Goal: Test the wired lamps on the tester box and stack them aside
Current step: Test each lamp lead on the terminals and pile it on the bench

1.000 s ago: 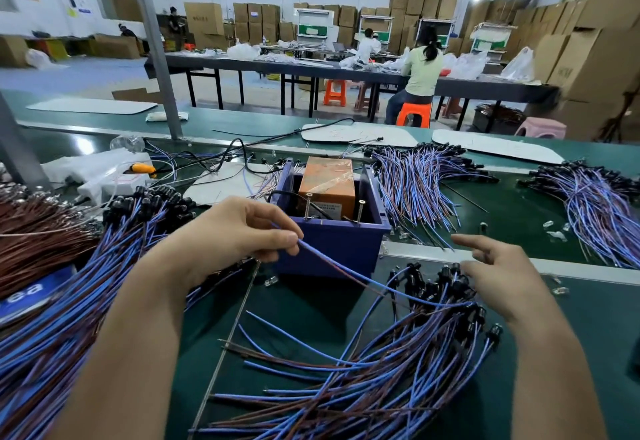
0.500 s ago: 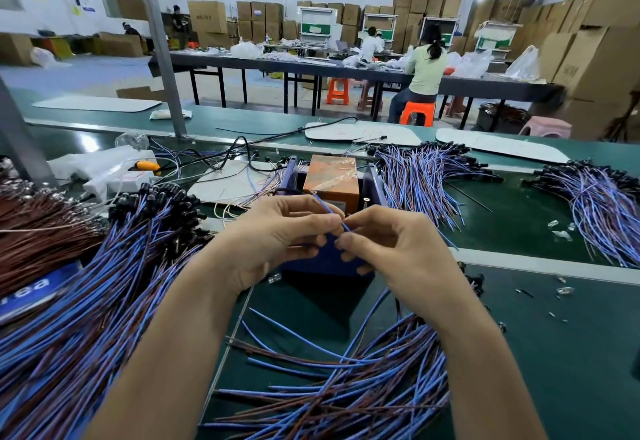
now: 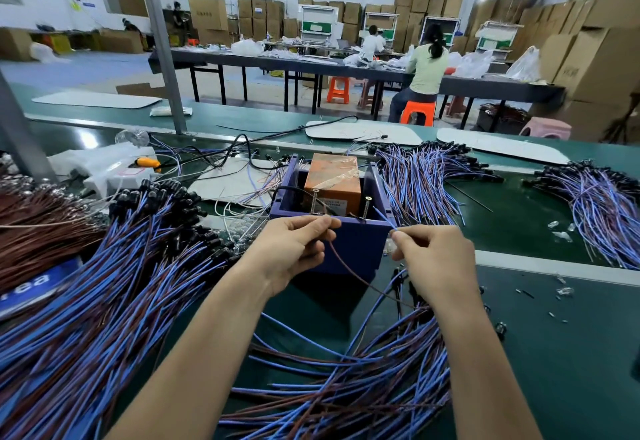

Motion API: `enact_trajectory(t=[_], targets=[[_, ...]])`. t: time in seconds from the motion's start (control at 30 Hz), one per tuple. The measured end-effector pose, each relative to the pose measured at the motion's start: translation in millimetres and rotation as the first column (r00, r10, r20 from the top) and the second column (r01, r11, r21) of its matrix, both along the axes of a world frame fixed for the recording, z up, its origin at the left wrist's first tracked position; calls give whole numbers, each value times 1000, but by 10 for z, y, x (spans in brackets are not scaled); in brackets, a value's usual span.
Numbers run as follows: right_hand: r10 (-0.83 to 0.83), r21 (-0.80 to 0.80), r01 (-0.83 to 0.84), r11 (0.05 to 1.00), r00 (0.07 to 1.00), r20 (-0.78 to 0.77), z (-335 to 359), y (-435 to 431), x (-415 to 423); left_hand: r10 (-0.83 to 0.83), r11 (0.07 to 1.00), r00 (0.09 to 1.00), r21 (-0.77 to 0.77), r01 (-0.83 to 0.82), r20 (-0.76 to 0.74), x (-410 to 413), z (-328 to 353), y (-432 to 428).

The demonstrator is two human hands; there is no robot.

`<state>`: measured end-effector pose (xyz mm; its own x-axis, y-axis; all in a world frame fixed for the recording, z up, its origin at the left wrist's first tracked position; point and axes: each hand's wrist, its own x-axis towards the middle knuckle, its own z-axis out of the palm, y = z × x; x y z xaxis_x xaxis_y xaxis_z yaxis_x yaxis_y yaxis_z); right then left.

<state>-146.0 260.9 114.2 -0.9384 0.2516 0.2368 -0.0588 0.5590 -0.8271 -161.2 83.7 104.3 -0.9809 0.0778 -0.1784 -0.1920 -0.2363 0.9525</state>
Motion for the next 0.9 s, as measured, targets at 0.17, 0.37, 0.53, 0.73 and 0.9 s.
enact_trajectory(t=[0.17,0.37,0.53,0.73,0.9], targets=[[34,-5,-33,999,998,48,-11,-6,4,107,994,994,3,-107,28,-48,-49,-9],[93,-9,-93,996,992,83,-3,-34,34,153,988,988,-27,-152,15,-65,-37,-24],[103,-19,-102,995,993,65,5,-33,36,172,985,985,-32,-172,0,-66,-25,-35],[114,-14,-113,993,992,53,14,-17,37,184,981,983,-66,-184,-5,-74,-15,-81],[124,-6,-124,992,991,56,22,-10,39,178,982,984,-68,-177,-1,-59,8,-113]])
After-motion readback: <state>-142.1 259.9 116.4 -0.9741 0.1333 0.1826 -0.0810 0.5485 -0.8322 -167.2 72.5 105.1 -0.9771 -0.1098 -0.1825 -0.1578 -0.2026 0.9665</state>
